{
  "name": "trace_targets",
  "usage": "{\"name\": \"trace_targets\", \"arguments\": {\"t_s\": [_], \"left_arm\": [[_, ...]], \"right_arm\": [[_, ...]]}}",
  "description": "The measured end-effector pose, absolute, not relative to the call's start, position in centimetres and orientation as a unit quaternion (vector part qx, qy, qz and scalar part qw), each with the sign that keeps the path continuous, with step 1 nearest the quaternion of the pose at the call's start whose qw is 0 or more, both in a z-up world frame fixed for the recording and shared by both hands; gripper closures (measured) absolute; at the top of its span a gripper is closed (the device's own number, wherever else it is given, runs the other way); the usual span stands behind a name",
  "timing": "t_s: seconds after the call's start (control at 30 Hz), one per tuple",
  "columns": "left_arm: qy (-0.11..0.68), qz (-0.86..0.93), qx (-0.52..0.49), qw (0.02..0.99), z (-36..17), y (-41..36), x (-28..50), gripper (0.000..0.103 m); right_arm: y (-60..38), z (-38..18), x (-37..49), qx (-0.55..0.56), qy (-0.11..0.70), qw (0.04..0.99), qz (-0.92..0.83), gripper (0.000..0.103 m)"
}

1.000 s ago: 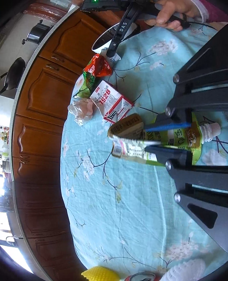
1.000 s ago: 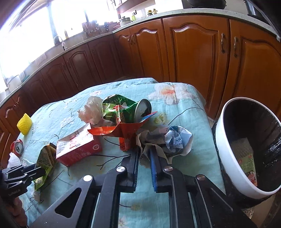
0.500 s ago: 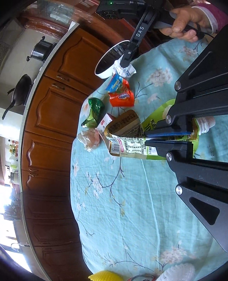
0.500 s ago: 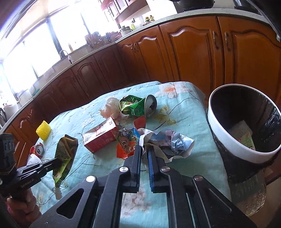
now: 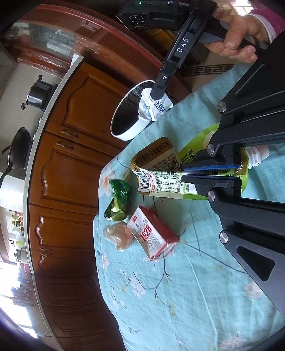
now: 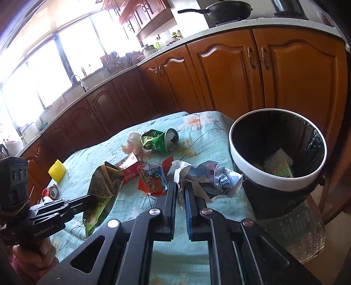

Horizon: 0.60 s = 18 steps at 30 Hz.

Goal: Collect trash
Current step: 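Carry the pouch and paper over the bin and open both grippers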

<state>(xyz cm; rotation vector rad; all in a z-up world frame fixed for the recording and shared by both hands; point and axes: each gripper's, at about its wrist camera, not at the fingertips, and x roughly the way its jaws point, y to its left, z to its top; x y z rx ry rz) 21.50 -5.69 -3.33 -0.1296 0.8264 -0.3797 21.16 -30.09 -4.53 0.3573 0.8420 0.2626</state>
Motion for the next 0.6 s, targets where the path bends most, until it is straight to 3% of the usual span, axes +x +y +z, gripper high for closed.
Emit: {"name": "trace_targets", "arguments": {"t_s": [0.6], "left_arm": [[0.400,-0.228,-0.027,0.887,-3.4,-13.1,24.9,0.101]], "right_arm": [[-36.4,-4.5,20.1,0.199,0.393,0.894,0.078,0.096]]}}
